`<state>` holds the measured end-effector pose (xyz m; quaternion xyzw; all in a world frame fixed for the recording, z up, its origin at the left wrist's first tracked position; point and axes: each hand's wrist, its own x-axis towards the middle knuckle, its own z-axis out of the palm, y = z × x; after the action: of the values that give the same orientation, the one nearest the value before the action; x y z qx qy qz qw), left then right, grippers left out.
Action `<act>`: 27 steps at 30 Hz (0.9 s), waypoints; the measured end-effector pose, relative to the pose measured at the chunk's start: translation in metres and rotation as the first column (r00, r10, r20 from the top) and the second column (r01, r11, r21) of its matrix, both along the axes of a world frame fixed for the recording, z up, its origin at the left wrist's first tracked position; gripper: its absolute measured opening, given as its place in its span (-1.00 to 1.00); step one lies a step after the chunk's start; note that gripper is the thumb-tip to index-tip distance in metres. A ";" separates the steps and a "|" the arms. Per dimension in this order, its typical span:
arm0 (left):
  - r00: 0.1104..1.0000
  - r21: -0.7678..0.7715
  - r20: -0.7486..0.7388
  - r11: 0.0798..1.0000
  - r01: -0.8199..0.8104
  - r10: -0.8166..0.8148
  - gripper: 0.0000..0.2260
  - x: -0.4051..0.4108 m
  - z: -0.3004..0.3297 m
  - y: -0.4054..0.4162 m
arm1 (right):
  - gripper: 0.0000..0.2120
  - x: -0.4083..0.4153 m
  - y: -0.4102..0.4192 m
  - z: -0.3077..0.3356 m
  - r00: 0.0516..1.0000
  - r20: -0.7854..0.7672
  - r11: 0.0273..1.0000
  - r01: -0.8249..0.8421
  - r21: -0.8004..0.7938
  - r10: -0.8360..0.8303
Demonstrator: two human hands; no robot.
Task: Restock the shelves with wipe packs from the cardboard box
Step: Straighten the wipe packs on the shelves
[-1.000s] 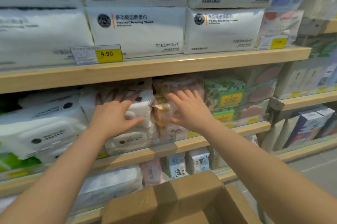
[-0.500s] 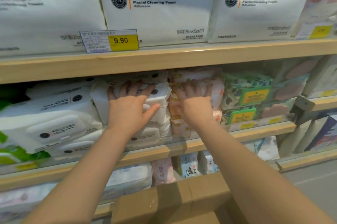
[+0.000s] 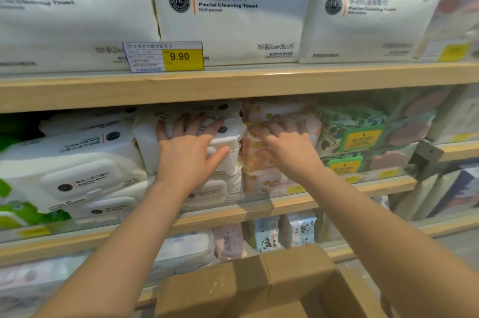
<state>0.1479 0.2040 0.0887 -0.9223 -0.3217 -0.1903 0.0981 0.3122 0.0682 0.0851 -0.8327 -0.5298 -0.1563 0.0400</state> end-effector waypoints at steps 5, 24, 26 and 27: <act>1.000 -0.005 0.024 1.000 -0.007 0.007 -0.48 0.004 -0.003 -0.001 | -0.65 -0.008 0.003 -0.013 0.997 -0.050 0.998 0.055 0.020 -0.054; 0.978 0.049 0.133 0.984 -0.172 0.164 -0.39 -0.118 -0.018 0.052 | -0.22 -0.122 0.078 0.015 0.995 -0.012 0.995 -0.096 0.024 0.096; 0.974 0.073 0.158 0.982 -0.173 0.160 -0.38 -0.115 -0.022 0.055 | -0.26 -0.114 0.085 0.012 0.996 0.012 0.996 -0.085 0.033 0.085; 0.972 0.087 0.174 0.980 -0.177 0.160 -0.39 -0.114 -0.023 0.057 | -0.25 -0.108 0.086 0.010 0.995 0.025 0.994 -0.097 0.050 0.096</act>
<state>0.0336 0.2605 0.0654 -0.8664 -0.3958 -0.2735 0.1338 0.2039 0.1543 0.0949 -0.8029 -0.5657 -0.1772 0.0629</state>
